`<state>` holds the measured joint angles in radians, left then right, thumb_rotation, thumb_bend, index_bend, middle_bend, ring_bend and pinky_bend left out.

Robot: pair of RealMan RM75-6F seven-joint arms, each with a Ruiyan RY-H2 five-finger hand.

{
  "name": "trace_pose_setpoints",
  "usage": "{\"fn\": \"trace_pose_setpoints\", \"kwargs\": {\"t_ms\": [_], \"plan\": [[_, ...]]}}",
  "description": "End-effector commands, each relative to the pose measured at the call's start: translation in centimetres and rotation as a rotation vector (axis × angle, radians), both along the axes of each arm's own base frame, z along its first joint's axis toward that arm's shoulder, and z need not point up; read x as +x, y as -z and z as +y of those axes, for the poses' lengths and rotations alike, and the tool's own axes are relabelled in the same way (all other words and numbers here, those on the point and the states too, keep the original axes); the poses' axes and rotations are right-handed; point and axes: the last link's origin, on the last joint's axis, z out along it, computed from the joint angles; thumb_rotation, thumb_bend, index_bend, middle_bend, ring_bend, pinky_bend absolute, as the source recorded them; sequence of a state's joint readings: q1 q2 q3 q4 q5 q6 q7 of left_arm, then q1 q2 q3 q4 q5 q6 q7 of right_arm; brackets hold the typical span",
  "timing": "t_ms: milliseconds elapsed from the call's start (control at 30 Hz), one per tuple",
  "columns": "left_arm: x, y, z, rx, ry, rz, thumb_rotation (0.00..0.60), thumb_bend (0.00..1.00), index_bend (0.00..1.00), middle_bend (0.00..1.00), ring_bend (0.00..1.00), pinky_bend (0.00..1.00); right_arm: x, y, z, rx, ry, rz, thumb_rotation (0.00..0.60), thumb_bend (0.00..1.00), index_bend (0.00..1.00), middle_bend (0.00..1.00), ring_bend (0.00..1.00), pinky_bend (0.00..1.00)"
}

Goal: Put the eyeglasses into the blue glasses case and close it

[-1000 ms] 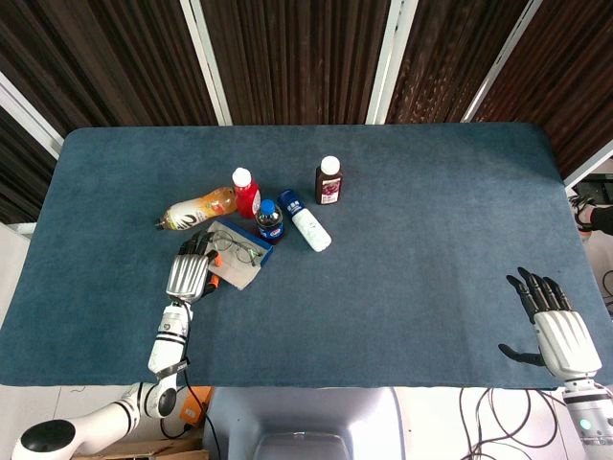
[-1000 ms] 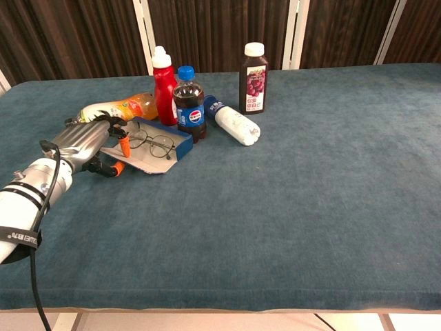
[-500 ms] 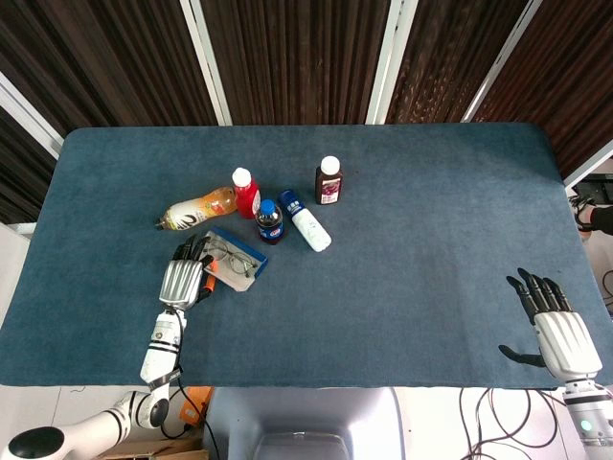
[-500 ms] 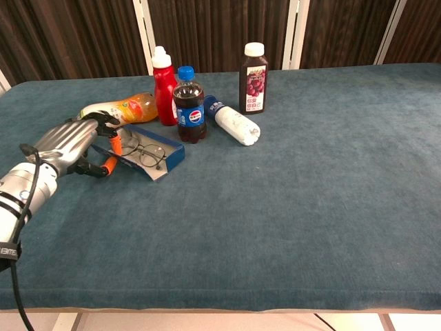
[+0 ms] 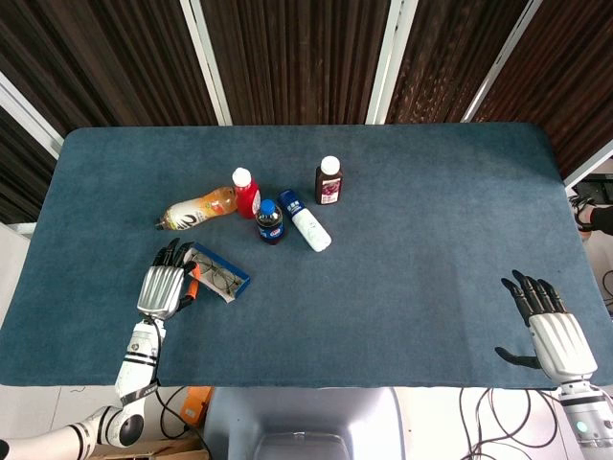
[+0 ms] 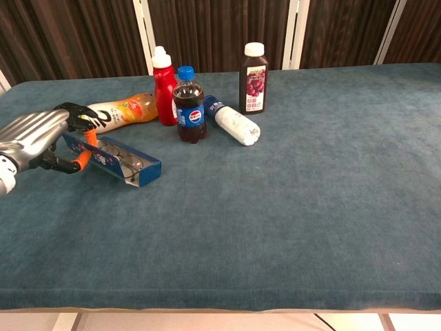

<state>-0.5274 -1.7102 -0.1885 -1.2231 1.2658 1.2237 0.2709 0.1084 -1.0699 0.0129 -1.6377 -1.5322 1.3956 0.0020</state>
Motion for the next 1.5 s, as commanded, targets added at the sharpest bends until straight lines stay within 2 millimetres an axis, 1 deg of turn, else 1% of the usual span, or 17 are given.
{"fn": "trace_pose_setpoints", "kwargs": {"t_ms": [33, 167, 400, 633, 1000, 1333, 1433, 1467, 1500], "plan": [[0.5, -0.1, 0.4, -0.006, -0.009, 0.015, 0.600, 0.50, 0.63, 0.14, 0.05, 0.17, 0.0, 0.0, 0.0, 0.001, 0.000, 0.001, 0.600, 0.08, 0.00, 0.00, 0.00, 0.00], [1.2, 0.5, 1.2, -0.017, -0.021, 0.032, 0.600, 0.50, 0.63, 0.14, 0.05, 0.17, 0.0, -0.1, 0.0, 0.000, -0.001, -0.004, 0.600, 0.08, 0.00, 0.00, 0.00, 0.00], [1.9, 1.1, 2.0, -0.022, -0.036, 0.042, 0.600, 0.50, 0.63, 0.14, 0.05, 0.17, -0.2, -0.3, 0.0, -0.005, 0.002, -0.008, 0.600, 0.08, 0.00, 0.00, 0.00, 0.00], [2.1, 1.5, 2.3, -0.028, -0.041, 0.046, 0.600, 0.51, 0.63, 0.13, 0.05, 0.17, -0.2, -0.3, 0.0, -0.003, 0.001, -0.008, 0.600, 0.08, 0.00, 0.00, 0.00, 0.00], [2.9, 2.7, 3.8, -0.033, -0.064, 0.047, 0.600, 0.50, 0.64, 0.14, 0.05, 0.17, -0.2, -0.4, -0.1, -0.005, 0.005, -0.012, 0.600, 0.08, 0.00, 0.00, 0.00, 0.00], [2.9, 3.2, 4.8, -0.030, -0.083, 0.050, 0.600, 0.50, 0.63, 0.14, 0.05, 0.17, -0.3, -0.5, -0.1, -0.005, 0.006, -0.013, 0.600, 0.08, 0.00, 0.00, 0.00, 0.00], [2.8, 3.3, 4.9, -0.034, -0.089, 0.053, 0.600, 0.48, 0.61, 0.13, 0.05, 0.17, -0.3, -0.5, -0.1, -0.006, 0.007, -0.013, 0.600, 0.08, 0.00, 0.00, 0.00, 0.00], [2.8, 3.4, 5.0, -0.037, -0.091, 0.052, 0.600, 0.47, 0.59, 0.13, 0.05, 0.17, -0.3, -0.5, -0.1, -0.006, 0.007, -0.013, 0.600, 0.08, 0.00, 0.00, 0.00, 0.00], [2.7, 3.5, 5.0, -0.041, -0.095, 0.047, 0.600, 0.46, 0.55, 0.13, 0.05, 0.17, -0.3, -0.5, -0.1, -0.006, 0.007, -0.013, 0.600, 0.08, 0.00, 0.00, 0.00, 0.00]]}}
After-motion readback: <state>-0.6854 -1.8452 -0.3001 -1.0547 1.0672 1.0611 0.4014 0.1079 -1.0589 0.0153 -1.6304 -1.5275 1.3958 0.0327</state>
